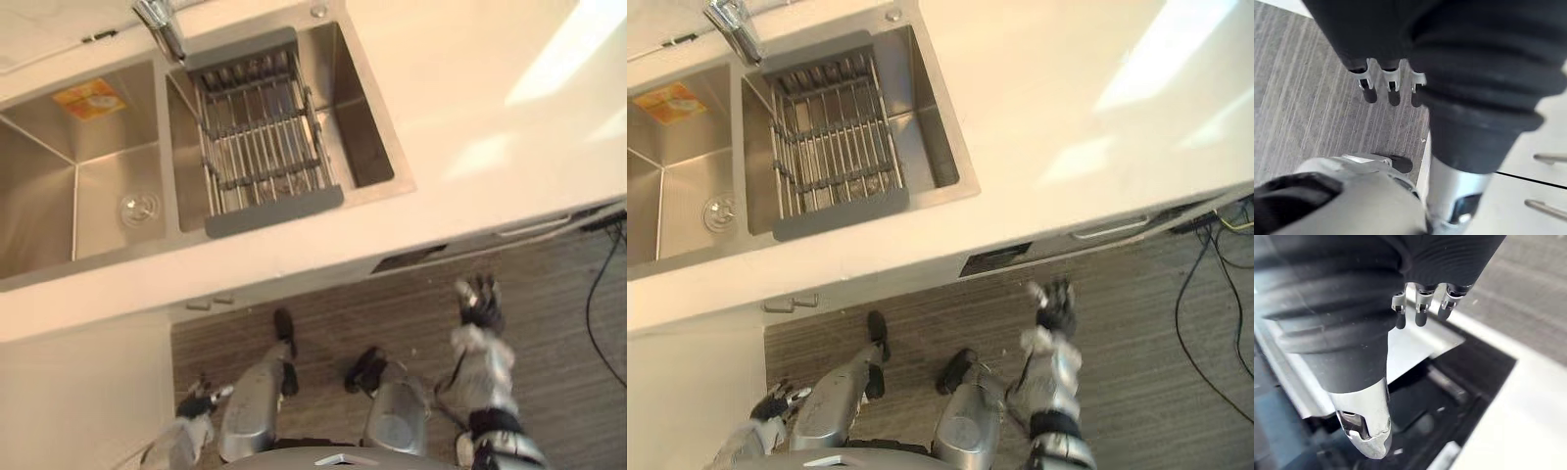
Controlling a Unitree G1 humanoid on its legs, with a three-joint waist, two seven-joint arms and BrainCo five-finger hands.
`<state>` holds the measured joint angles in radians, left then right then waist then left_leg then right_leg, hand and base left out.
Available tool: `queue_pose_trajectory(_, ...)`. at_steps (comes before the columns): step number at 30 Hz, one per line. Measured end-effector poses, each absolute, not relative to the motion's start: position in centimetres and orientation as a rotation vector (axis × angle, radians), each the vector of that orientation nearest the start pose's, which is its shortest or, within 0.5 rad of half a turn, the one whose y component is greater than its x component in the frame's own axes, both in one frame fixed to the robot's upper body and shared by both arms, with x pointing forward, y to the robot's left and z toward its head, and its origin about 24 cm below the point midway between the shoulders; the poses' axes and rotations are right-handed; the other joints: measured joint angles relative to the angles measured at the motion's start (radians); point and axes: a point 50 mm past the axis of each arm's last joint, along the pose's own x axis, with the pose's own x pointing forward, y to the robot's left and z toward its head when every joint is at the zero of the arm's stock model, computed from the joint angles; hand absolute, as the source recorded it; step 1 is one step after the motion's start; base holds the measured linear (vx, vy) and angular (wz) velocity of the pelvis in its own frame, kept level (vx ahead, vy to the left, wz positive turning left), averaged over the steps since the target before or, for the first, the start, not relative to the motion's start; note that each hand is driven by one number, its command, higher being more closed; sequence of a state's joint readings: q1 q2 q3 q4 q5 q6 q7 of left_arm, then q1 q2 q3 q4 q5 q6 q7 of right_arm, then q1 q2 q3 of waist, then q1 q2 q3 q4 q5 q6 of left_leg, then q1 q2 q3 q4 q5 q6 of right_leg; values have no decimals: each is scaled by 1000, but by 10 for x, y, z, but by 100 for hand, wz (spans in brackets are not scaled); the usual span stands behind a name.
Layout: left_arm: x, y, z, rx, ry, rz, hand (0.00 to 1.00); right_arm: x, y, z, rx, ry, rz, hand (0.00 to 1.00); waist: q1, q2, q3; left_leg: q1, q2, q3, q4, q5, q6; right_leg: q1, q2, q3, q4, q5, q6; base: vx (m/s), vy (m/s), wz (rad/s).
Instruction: Walk over to the sink, pick up the cup, carry it to the dishwasher, place the cup inside the dishwasher, then close the dishwasher door
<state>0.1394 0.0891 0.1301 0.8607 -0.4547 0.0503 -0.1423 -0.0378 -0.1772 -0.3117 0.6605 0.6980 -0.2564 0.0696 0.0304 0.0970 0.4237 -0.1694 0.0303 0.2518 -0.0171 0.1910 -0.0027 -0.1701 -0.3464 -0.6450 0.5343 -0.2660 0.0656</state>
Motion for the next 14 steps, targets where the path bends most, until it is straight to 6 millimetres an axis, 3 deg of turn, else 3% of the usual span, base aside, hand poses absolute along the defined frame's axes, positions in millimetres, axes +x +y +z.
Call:
queue_pose_trajectory(2, 102, 197, -150, -578, 962, 234, 0, 173, -261, -88, 483, 365, -578, 0, -14, -39, -40, 25, -22, 7, -4, -32, 5, 34, -12, -2, -24, 4, 32, 193, -30, 5)
queue_pose_trajectory(3, 101, 199, -150, -589, 966, 223, 0, 165, -259, -95, 474, 403, -589, 0, -17, -51, -49, 39, -28, 10, -4, -43, 5, 52, -15, -3, -33, 5, 39, 197, -19, 2)
queue_pose_trajectory(5, 96, 202, -150, -602, 984, 199, 0, 139, -254, -111, 451, 509, -630, 0, -29, -93, -90, 80, -49, 6, -21, -84, 16, 66, -43, 39, 28, 36, 30, 216, -18, 7)
queue_pose_trajectory(6, 96, 203, -150, -590, 992, 170, 0, 132, -254, -114, 437, 537, -641, 0, -45, -92, -101, 104, -48, -6, -27, -97, 18, 34, -47, 125, 112, 95, 0, 241, 13, 16)
queue_pose_trajectory(8, 95, 203, -151, -558, 1021, 147, 0, 121, -252, -121, 438, 585, -658, 0, -62, -92, -117, 145, -42, -35, -35, -115, 33, -25, -43, 226, 238, 199, -16, 301, 31, 28)
queue_pose_trajectory(9, 96, 203, -151, -543, 1041, 131, 0, 116, -249, -125, 449, 610, -668, 0, -72, -91, -117, 154, -38, -59, -32, -122, 38, -61, -33, 274, 286, 193, -14, 304, -13, 51)
queue_pose_trajectory(11, 104, 206, -151, -525, 1072, 108, 0, 105, -238, -136, 500, 688, -673, 0, -95, -78, -119, 147, -4, -119, -9, -144, 37, -77, 86, 365, 103, 76, 19, 241, -58, 78)
queue_pose_trajectory(12, 105, 207, -151, -501, 1101, 90, 0, 94, -231, -143, 561, 737, -691, 0, -102, -78, -122, 150, -5, -144, -1, -156, 33, -75, 135, 421, -15, 77, 24, 217, -81, 79)
queue_pose_trajectory(13, 104, 209, -152, -488, 1112, 80, 0, 89, -227, -146, 591, 764, -697, 0, -104, -83, -125, 156, -10, -153, 0, -158, 34, -74, 145, 440, -53, 81, 23, 221, -129, 85)
queue_pose_trajectory(14, 104, 210, -152, -458, 1129, 55, 0, 77, -219, -153, 645, 822, -692, 0, -108, -106, -138, 170, -29, -174, 0, -156, 24, -68, 146, 447, -113, 115, 24, 121, -99, 54)
